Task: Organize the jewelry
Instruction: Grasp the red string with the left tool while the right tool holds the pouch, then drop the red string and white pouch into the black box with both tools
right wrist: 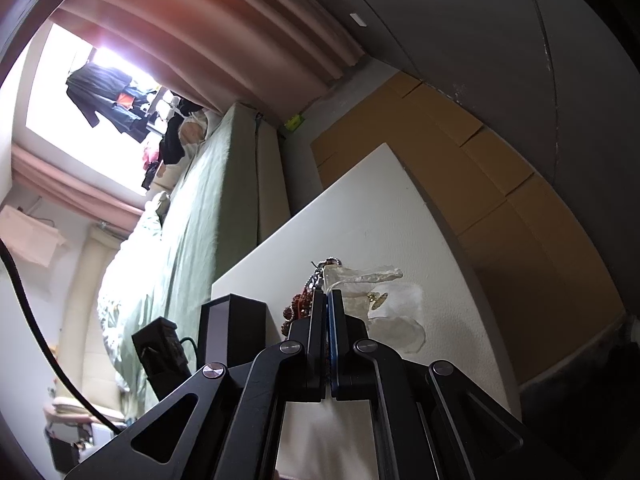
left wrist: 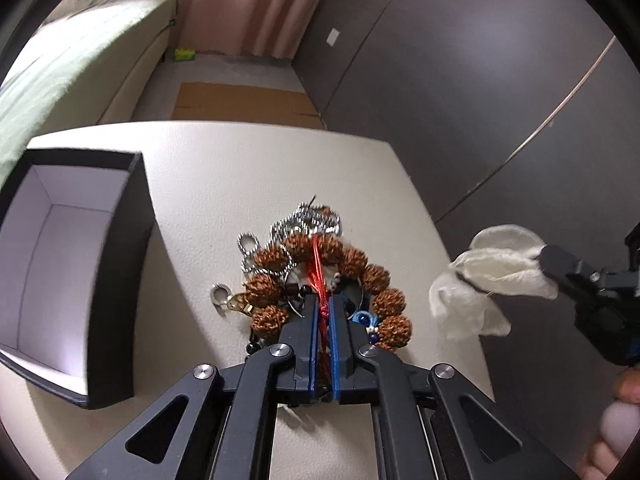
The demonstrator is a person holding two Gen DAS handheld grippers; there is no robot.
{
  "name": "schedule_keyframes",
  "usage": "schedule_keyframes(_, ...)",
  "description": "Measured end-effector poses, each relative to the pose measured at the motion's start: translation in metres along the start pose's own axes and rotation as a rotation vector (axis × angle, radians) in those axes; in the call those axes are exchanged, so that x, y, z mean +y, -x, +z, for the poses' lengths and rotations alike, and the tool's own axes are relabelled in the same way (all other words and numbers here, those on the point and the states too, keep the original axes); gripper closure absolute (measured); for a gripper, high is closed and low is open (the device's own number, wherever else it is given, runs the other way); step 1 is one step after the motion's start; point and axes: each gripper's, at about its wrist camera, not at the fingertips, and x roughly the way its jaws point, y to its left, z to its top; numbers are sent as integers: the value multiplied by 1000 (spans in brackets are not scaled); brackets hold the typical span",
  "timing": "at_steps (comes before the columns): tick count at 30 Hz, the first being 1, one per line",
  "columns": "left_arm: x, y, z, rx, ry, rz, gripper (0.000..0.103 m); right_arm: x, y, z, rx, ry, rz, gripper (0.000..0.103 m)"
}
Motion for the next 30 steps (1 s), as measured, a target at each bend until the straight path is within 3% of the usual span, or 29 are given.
schedule_keyframes(11, 7, 63, 6, -135, 0, -53, 98, 16, 2, -9, -13, 36, 46, 100)
schedule_keyframes(30, 71, 134, 13, -262, 101, 1, 98, 65, -9, -30, -45, 104, 191, 100)
